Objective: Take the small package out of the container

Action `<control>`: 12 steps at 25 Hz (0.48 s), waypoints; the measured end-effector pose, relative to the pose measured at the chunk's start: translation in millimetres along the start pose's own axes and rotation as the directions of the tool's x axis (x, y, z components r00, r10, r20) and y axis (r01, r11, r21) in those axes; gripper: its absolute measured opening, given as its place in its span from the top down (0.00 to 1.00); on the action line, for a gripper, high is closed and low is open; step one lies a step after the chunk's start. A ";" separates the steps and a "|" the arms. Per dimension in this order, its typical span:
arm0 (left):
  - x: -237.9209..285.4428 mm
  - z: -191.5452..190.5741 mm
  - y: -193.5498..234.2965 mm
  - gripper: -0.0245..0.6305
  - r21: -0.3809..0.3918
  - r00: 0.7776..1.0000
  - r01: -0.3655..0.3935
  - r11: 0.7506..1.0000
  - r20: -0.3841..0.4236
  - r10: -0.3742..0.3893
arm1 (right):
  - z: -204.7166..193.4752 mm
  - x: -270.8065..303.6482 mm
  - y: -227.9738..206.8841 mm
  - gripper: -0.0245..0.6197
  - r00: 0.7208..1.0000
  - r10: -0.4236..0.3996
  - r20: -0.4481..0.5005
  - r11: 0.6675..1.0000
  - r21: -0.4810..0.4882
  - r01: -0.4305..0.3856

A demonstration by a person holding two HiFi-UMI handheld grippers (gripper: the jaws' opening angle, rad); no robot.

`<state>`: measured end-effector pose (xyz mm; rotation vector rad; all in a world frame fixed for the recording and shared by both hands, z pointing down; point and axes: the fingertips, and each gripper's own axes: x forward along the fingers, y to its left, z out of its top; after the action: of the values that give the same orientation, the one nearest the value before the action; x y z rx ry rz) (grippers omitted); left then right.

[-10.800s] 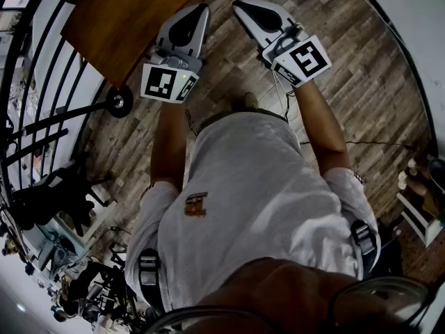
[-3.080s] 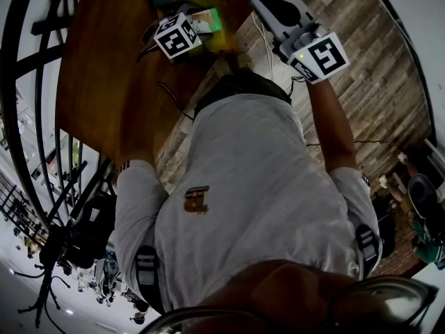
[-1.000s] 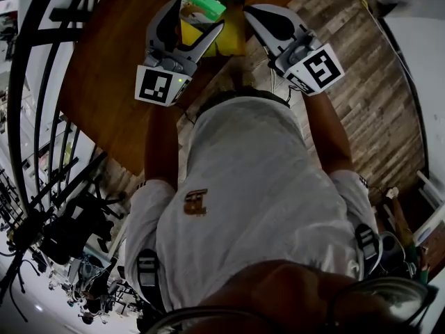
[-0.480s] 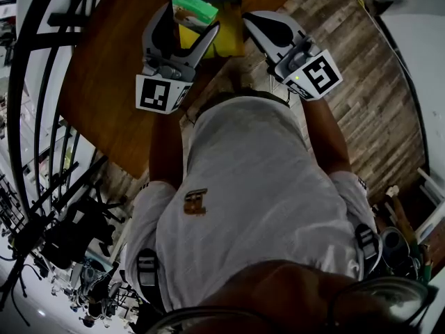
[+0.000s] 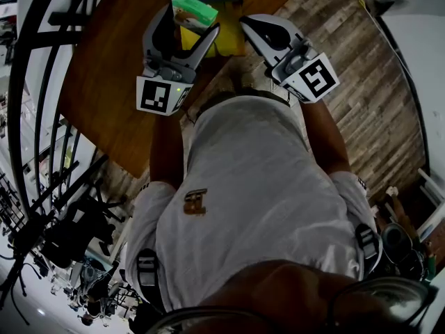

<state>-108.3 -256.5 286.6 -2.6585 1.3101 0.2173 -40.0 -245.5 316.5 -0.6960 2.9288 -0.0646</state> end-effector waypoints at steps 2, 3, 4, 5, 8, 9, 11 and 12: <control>-1.5 0.7 0.4 0.38 -0.001 1.000 0.001 1.000 0.001 -0.001 | 0.9 1.1 2.4 0.91 1.000 0.002 0.003 1.000 0.000 -0.002; -2.0 0.9 0.6 0.38 -0.002 1.000 0.002 1.000 0.001 -0.002 | 1.8 1.9 3.6 0.91 1.000 0.002 0.008 1.000 0.001 -0.002; -2.8 1.0 0.8 0.38 -0.002 1.000 0.004 1.000 0.001 -0.004 | 1.8 2.6 4.7 0.91 1.000 0.002 0.008 1.000 0.000 -0.002; -3.4 1.0 1.1 0.38 -0.003 1.000 0.006 1.000 0.003 -0.006 | 0.8 3.2 5.6 0.91 1.000 0.002 0.004 1.000 -0.003 -0.002; -3.7 0.7 0.4 0.38 -0.003 1.000 0.014 1.000 0.005 -0.013 | -1.0 3.7 6.7 0.91 1.000 0.004 -0.003 1.000 -0.008 -0.004; -3.6 0.4 -0.2 0.38 -0.002 1.000 0.016 1.000 0.003 -0.016 | -1.1 3.5 7.0 0.91 1.000 0.004 -0.004 1.000 -0.008 -0.004; -3.5 0.9 -1.2 0.38 -0.002 1.000 0.018 1.000 0.008 -0.018 | -1.2 3.4 8.2 0.91 1.000 0.006 -0.002 1.000 -0.009 -0.006; -3.6 1.2 -1.4 0.38 -0.003 1.000 0.019 1.000 0.013 -0.019 | -1.1 3.7 8.8 0.91 1.000 0.006 0.002 1.000 -0.009 -0.006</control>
<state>-109.4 -252.6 286.2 -2.6663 1.2815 0.2332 -47.3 -239.2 316.5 -0.6878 2.9312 -0.0508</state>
